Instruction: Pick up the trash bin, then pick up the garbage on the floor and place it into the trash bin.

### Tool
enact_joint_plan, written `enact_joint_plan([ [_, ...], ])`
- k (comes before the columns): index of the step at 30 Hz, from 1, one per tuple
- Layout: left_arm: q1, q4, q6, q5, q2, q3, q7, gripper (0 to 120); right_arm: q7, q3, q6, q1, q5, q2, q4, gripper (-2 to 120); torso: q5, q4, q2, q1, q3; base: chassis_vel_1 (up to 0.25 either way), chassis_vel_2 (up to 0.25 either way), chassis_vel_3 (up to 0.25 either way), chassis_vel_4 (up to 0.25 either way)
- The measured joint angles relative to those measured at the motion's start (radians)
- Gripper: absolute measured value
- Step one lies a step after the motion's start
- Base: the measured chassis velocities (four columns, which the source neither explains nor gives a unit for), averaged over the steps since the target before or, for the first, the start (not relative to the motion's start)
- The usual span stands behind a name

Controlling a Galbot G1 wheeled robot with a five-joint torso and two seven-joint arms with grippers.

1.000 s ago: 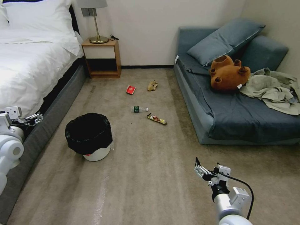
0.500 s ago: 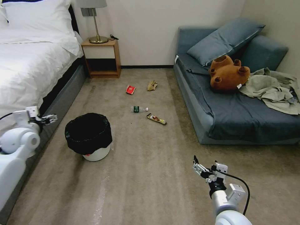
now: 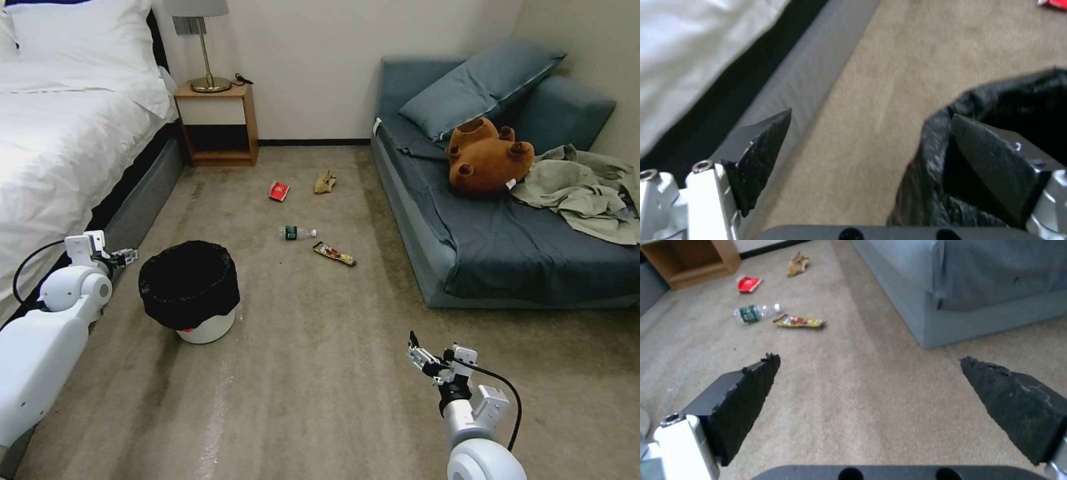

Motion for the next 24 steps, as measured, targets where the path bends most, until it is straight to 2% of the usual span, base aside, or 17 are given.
enact_joint_plan([
  [5,-0.033,0.050,-0.005,0.023,-0.058,0.036,0.005,94,-0.001,-0.003,0.002,-0.005,-0.014,0.008,-0.011,100,0.0001,-0.0005,0.000,0.000,0.000,0.000,0.000,0.000,0.000],
  [9,-0.038,0.066,-0.010,0.036,-0.077,0.047,0.006,94,-0.002,0.001,0.004,-0.008,-0.014,0.008,-0.011,100,0.0001,-0.0004,0.000,0.000,0.000,0.000,0.000,0.000,0.000],
  [16,-0.041,0.089,-0.015,0.073,-0.089,0.059,0.007,94,-0.002,0.006,0.007,-0.010,-0.014,0.007,-0.013,100,0.0001,-0.0002,0.000,0.000,0.000,0.000,0.000,0.000,0.000],
  [24,-0.058,0.126,0.020,0.087,-0.107,0.070,0.001,100,-0.002,-0.002,0.008,-0.026,-0.022,0.013,-0.006,100,0.0000,-0.0002,0.000,0.000,0.000,0.000,0.000,0.000,0.000],
])
